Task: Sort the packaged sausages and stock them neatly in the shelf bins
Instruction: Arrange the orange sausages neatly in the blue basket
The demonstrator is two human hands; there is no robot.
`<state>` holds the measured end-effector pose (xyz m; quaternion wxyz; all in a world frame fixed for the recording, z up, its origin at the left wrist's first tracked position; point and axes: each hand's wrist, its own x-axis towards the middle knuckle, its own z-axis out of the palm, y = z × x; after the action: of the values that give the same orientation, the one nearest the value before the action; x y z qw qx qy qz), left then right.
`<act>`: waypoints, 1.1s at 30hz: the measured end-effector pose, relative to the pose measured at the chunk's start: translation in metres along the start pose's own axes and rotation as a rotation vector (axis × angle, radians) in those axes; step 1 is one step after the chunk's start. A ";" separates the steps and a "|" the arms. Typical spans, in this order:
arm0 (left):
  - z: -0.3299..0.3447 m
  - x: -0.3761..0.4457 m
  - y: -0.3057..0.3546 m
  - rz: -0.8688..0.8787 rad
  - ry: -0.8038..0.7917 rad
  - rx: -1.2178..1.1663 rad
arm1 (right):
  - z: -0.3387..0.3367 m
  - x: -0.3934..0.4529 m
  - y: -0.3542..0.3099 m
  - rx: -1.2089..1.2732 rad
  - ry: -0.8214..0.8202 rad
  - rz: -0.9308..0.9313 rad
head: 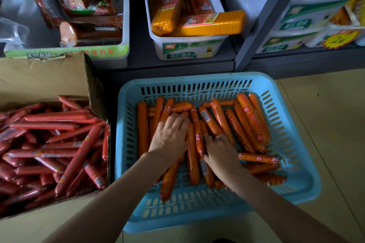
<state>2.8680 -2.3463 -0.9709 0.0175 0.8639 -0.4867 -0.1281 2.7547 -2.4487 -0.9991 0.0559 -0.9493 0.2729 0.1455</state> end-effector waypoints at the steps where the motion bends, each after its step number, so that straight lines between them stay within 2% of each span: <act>1: 0.003 0.000 0.003 0.046 -0.047 -0.004 | 0.001 -0.003 0.003 0.054 -0.030 -0.009; 3: 0.006 0.005 0.006 0.060 -0.131 -0.003 | 0.001 -0.007 0.005 0.084 -0.060 -0.012; 5: 0.008 0.012 0.008 0.057 -0.165 0.042 | 0.002 -0.005 0.002 0.040 -0.057 -0.012; 8: 0.009 0.016 0.008 0.040 -0.200 0.067 | 0.007 -0.002 -0.007 0.103 -0.144 0.028; 10: 0.010 0.017 0.008 0.015 -0.186 0.040 | 0.012 0.001 -0.007 0.179 -0.181 0.078; 14: 0.004 0.017 0.013 -0.059 -0.111 -0.096 | 0.002 0.003 0.000 0.335 -0.103 0.248; 19: -0.009 0.020 0.022 -0.064 -0.011 -0.253 | -0.015 -0.005 0.000 0.379 -0.115 0.264; 23: -0.013 0.017 0.025 -0.075 -0.127 -0.503 | -0.043 -0.009 0.017 0.699 -0.115 0.362; 27: -0.017 0.019 0.015 -0.117 -0.132 -0.517 | -0.068 -0.006 0.047 1.121 0.027 0.464; 29: -0.018 0.022 0.009 -0.151 -0.120 -0.558 | -0.064 0.006 0.061 1.064 0.163 0.440; 31: -0.021 0.024 0.004 -0.165 -0.103 -0.607 | -0.055 0.017 0.068 0.861 0.308 0.376; 33: -0.028 0.029 0.000 -0.170 -0.060 -0.649 | -0.041 0.022 0.070 0.538 0.258 0.313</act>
<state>2.8894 -2.3732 -0.9496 0.2667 0.8466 -0.3472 -0.3026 2.7446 -2.5266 -0.9687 0.2464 -0.8577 0.4489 -0.0460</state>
